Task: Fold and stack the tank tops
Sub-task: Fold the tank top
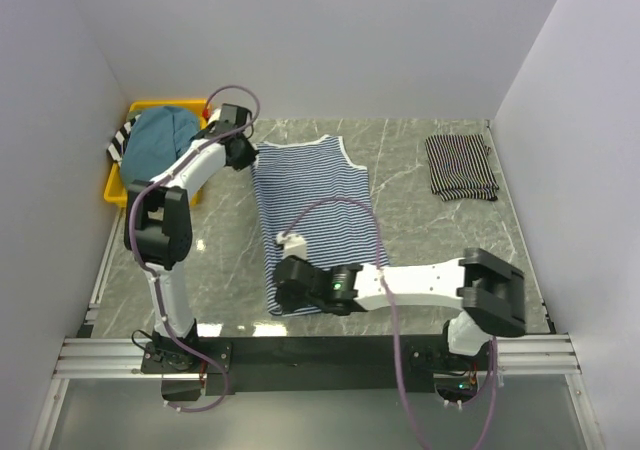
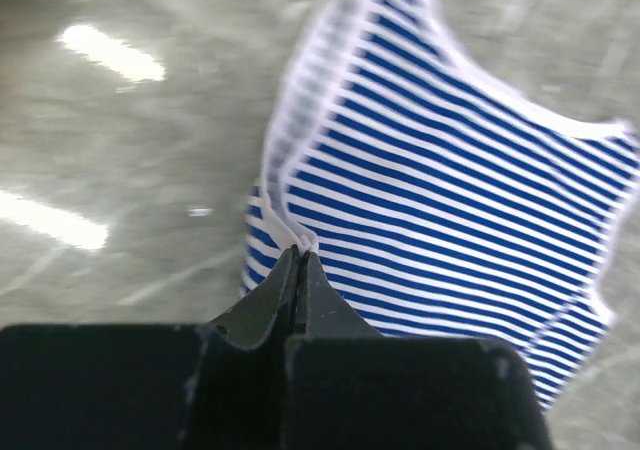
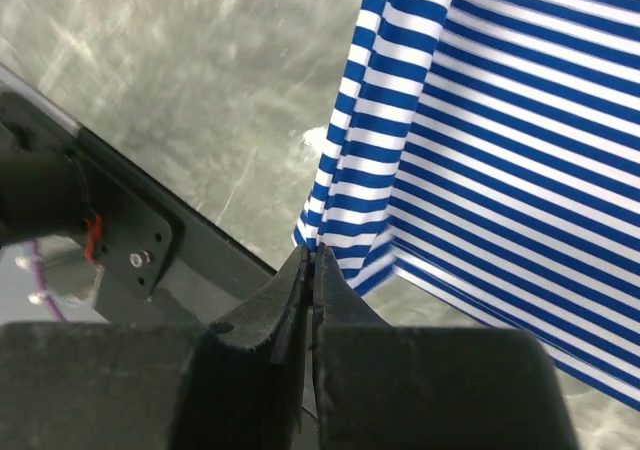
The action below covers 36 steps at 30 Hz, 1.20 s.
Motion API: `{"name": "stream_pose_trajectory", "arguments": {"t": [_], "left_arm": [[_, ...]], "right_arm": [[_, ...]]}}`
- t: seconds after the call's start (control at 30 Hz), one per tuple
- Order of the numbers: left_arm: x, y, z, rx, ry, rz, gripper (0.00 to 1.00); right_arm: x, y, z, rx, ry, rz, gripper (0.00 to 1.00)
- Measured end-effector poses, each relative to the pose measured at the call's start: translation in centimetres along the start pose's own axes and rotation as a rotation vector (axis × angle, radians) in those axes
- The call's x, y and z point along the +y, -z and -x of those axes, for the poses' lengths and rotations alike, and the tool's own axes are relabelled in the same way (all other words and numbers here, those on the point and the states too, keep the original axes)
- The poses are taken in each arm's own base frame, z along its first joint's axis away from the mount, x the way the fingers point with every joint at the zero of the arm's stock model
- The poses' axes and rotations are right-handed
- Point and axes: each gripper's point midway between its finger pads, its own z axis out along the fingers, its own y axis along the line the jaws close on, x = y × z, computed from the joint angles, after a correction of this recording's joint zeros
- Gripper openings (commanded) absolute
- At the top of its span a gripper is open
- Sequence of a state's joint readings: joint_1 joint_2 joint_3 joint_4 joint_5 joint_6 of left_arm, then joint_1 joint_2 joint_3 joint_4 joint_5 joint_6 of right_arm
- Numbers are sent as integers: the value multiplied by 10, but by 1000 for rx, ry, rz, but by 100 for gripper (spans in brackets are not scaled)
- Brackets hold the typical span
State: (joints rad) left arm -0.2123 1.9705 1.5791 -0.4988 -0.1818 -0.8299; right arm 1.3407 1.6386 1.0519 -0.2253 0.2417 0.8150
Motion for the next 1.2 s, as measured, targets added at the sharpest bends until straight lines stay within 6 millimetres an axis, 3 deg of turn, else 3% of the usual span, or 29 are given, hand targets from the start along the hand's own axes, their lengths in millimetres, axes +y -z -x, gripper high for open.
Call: {"name": "stream_pose_trajectory", "arguments": {"t": [0.13, 0.27, 0.6, 0.9, 1.2], "left_arm": [[-40, 1, -4, -10, -25, -62, 1], [-68, -9, -22, 14, -46, -87, 0], [-111, -29, -73, 72, -100, -117, 1], [-129, -29, -92, 84, -110, -142, 1], [-128, -40, -106, 100, -118, -133, 3]], "right_arm": [[-22, 16, 9, -50, -79, 14, 0], [-45, 21, 7, -73, -150, 12, 0], [-88, 26, -15, -70, -251, -30, 0], [-111, 25, -30, -69, -296, -67, 0], [-120, 23, -38, -66, -322, -86, 2]]}}
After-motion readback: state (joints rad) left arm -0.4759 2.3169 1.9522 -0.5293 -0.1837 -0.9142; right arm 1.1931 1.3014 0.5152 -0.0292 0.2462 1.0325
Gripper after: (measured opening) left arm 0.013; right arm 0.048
